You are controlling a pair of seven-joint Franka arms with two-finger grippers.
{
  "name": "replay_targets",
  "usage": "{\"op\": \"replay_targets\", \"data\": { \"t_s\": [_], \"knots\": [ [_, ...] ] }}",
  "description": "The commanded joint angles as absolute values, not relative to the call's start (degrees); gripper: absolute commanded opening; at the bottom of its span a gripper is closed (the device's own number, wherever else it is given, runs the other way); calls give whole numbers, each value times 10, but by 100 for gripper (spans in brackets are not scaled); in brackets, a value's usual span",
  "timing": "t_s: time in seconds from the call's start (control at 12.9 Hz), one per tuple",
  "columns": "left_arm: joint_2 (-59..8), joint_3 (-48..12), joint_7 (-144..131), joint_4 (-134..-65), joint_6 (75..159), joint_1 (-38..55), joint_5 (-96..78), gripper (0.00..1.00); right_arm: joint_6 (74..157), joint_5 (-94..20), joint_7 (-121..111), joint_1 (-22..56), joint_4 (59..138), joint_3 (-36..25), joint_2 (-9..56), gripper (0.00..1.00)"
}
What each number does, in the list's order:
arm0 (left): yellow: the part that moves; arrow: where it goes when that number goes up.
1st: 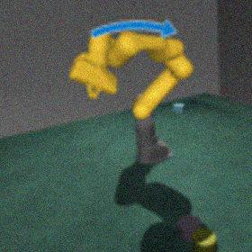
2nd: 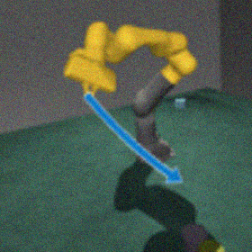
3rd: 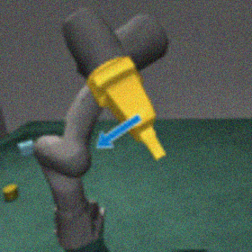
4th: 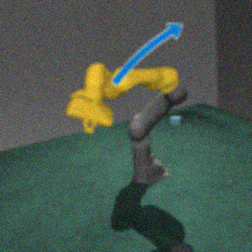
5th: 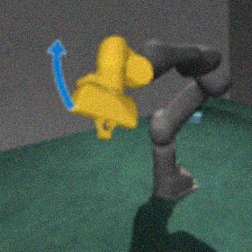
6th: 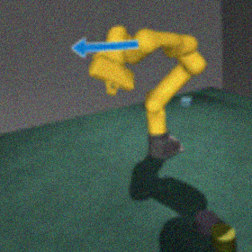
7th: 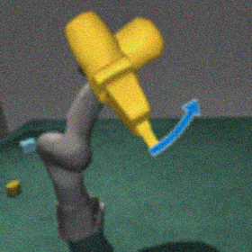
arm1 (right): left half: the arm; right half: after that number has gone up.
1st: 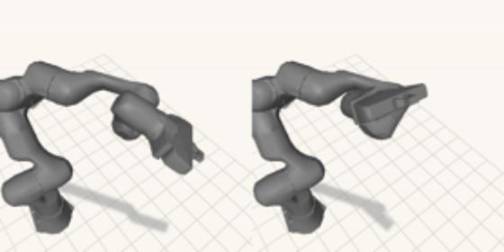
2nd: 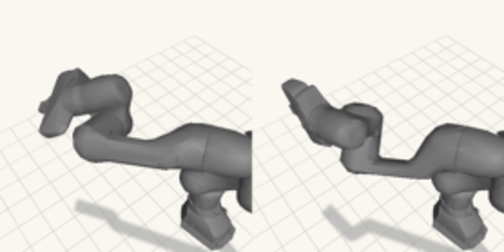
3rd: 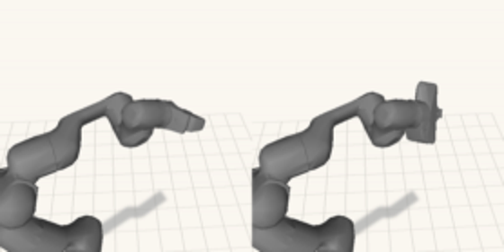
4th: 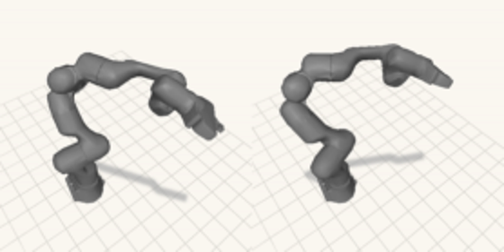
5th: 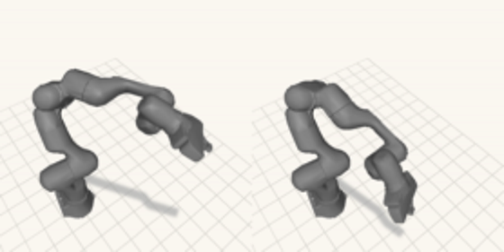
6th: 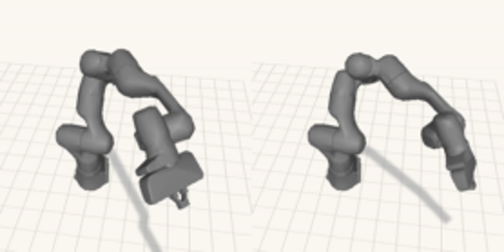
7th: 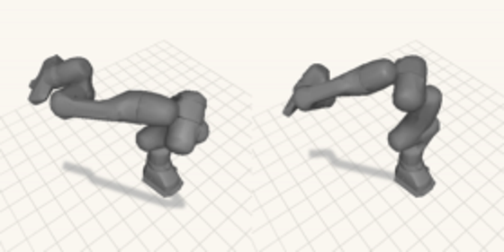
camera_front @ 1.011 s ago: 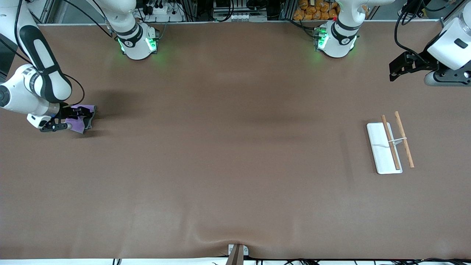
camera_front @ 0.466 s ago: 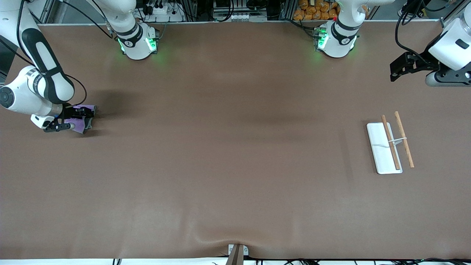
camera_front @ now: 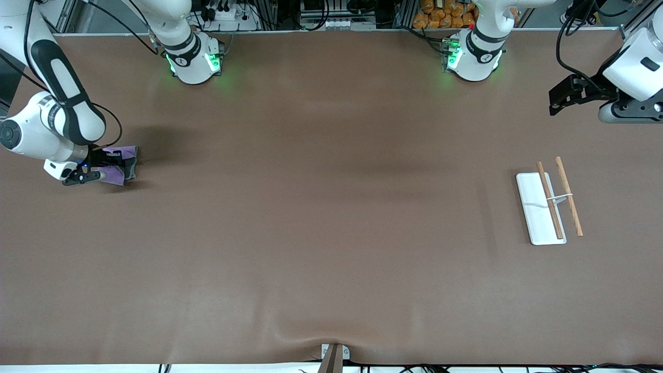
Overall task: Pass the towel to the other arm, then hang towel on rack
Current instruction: 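Lift the towel with the right gripper toward the table middle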
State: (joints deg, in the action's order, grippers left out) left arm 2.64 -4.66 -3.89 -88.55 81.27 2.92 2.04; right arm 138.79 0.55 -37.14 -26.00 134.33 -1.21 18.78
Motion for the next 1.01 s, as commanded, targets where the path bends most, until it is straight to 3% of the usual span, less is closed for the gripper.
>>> {"op": "replay_targets", "data": {
  "t_s": [0.0,0.31,0.54,0.93],
  "knots": [
    [24,-47,-36,-880,813,27,25,100,1320,17,-373,-265,1319,-4,184,0],
    [24,-47,-34,-882,812,27,25,100,1132,10,-366,-247,1214,-1,177,0],
    [24,-47,-35,-880,812,27,25,100,1074,-9,-346,-225,1199,-1,143,0],
    [20,-47,-38,-880,812,29,25,100,885,-51,-196,-144,1102,-1,108,0]
  ]
}}
